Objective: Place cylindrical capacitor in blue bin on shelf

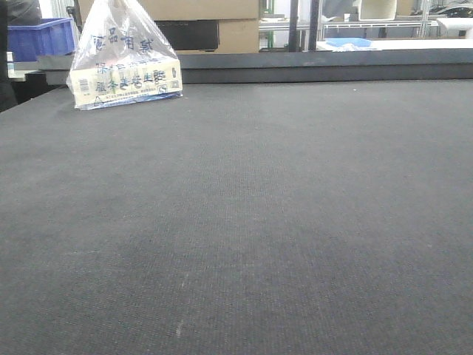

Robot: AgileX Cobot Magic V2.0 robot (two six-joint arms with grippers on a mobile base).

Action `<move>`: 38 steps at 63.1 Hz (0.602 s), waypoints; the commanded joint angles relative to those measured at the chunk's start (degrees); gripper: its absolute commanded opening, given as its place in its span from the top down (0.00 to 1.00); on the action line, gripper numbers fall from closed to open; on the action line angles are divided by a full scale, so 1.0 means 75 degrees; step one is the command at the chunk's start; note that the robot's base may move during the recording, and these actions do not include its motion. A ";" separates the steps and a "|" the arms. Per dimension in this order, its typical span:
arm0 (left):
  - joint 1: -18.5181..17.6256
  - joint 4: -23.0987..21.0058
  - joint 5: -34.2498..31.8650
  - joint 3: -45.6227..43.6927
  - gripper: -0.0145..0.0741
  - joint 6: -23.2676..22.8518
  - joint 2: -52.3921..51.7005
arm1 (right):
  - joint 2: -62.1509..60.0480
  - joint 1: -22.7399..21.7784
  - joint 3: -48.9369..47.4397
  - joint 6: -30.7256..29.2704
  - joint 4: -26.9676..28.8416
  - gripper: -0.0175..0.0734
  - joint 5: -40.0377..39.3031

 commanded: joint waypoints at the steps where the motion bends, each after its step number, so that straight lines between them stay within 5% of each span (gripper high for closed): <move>1: 0.0019 -0.0005 -0.0131 -0.0029 0.96 0.0020 -0.0025 | -0.0029 -0.0028 -0.0003 -0.0011 -0.0009 0.99 -0.0100; 38: 0.0019 -0.0005 -0.0131 -0.0029 0.96 0.0020 -0.0025 | -0.0029 -0.0028 -0.0003 -0.0011 -0.0009 0.99 -0.0100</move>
